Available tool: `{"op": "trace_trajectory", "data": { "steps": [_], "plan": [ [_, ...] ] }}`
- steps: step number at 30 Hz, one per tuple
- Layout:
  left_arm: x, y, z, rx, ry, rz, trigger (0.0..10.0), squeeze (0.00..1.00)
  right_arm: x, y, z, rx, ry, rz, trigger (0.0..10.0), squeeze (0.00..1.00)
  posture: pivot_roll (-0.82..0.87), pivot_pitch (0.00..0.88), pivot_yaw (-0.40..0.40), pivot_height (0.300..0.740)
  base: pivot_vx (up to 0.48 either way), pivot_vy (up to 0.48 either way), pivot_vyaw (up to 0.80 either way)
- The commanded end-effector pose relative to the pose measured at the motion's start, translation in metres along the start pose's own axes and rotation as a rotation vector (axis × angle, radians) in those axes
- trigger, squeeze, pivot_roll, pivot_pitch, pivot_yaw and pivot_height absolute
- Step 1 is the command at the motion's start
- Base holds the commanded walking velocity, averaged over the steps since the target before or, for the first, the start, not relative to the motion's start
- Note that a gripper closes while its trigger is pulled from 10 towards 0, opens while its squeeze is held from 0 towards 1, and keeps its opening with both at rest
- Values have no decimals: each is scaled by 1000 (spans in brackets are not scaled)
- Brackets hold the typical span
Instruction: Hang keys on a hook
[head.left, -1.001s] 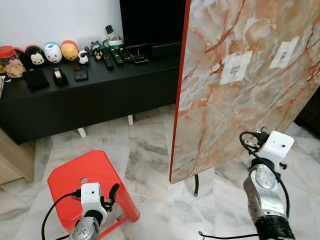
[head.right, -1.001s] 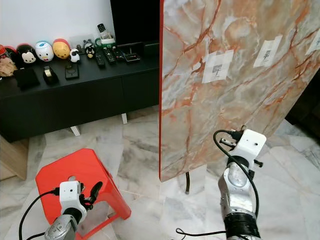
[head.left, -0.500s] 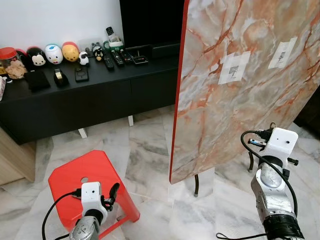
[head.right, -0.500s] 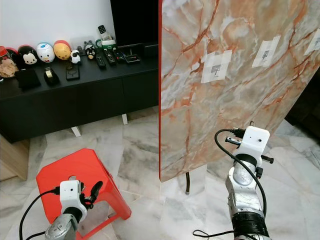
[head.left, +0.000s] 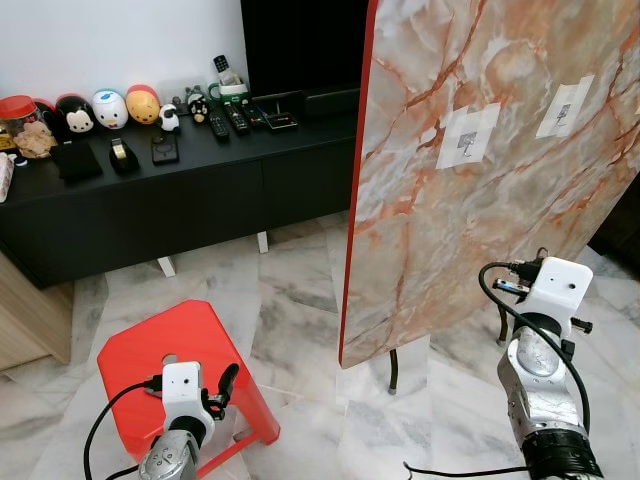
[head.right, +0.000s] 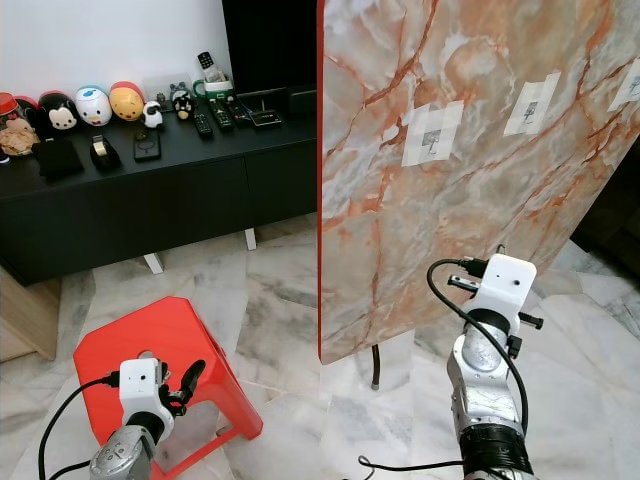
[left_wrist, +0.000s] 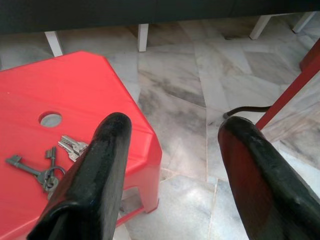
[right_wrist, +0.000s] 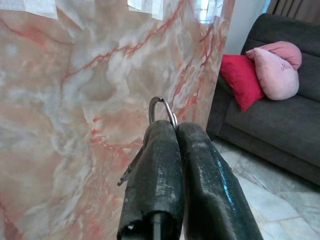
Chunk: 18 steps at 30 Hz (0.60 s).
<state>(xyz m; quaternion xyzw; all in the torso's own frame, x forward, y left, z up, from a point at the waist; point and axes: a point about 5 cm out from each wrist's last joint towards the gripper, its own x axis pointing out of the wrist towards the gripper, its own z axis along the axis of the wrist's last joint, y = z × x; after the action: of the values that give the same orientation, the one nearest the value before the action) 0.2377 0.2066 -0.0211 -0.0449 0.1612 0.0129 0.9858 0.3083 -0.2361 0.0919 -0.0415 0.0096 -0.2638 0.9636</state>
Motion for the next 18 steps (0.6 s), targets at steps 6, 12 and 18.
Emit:
{"op": "trace_trajectory", "data": {
  "steps": [6,12,18],
  "plan": [
    [-2,2,-3,-10,15,8,10000,0,4,2,5,22,-9,-7,10000,0,-30,11,-52,740,289,0,0],
    [-1,1,-3,-13,16,5,10000,0,4,6,6,30,-8,-2,10000,0,-25,23,-52,740,314,0,0],
    [-1,2,-3,-14,17,5,10000,0,3,8,5,34,-2,-5,10000,0,-25,23,-50,740,319,0,0]
  ]
}}
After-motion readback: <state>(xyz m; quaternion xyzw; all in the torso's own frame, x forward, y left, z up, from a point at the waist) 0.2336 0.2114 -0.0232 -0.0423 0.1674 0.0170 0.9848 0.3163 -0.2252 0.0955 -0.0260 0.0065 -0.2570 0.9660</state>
